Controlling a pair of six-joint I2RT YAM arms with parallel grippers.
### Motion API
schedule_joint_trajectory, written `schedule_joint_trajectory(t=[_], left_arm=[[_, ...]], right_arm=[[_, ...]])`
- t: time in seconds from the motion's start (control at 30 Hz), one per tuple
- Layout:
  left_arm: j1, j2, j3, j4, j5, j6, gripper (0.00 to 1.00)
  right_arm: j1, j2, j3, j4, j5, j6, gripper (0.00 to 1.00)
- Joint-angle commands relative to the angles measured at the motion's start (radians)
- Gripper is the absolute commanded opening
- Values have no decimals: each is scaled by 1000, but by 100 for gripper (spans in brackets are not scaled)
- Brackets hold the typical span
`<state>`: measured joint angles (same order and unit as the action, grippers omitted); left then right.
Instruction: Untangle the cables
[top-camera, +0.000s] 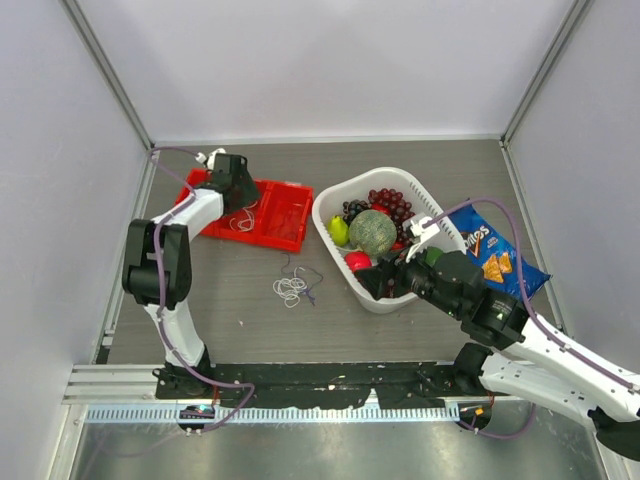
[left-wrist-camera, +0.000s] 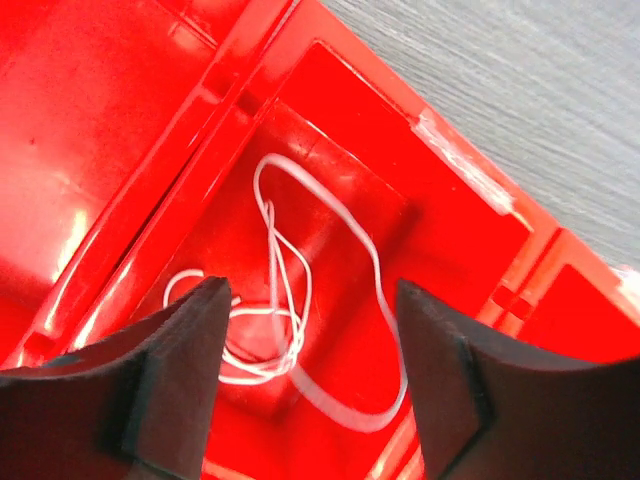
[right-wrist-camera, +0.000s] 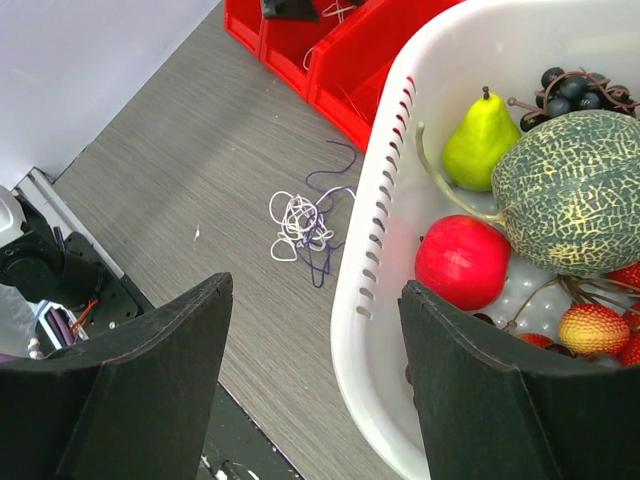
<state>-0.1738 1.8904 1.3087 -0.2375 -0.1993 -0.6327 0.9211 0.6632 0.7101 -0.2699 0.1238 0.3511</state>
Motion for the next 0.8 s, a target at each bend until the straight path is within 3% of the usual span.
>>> schedule_joint_trajectory(t=[0.0, 0.03, 0.13, 0.23, 0.33, 0.47, 0.6, 0.67, 0.77], left_arm=[[7, -141, -22, -28, -16, -65, 77], [5, -163, -28, -42, -3, -77, 85], [7, -233, -58, -68, 23, -119, 96], [7, -332, -115, -69, 63, -137, 97], [5, -479, -233, -34, 138, -136, 94], [8, -680, -418, 53, 355, -139, 88], [-1, -737, -592, 110, 602, -197, 80], [-29, -754, -666, 136, 646, -216, 79], [-119, -786, -749, 164, 598, -209, 77]], right_arm=[[1, 26, 9, 60, -21, 19, 73], [2, 32, 9, 63, -24, 20, 73], [2, 42, 6, 72, -27, 28, 73], [2, 64, 6, 78, -24, 32, 73], [2, 134, 25, 67, -16, 34, 72], [21, 301, 110, 61, -59, 34, 67], [105, 478, 176, 121, -16, 37, 61], [130, 568, 207, 153, -29, 45, 54], [182, 706, 248, 185, -18, 40, 51]])
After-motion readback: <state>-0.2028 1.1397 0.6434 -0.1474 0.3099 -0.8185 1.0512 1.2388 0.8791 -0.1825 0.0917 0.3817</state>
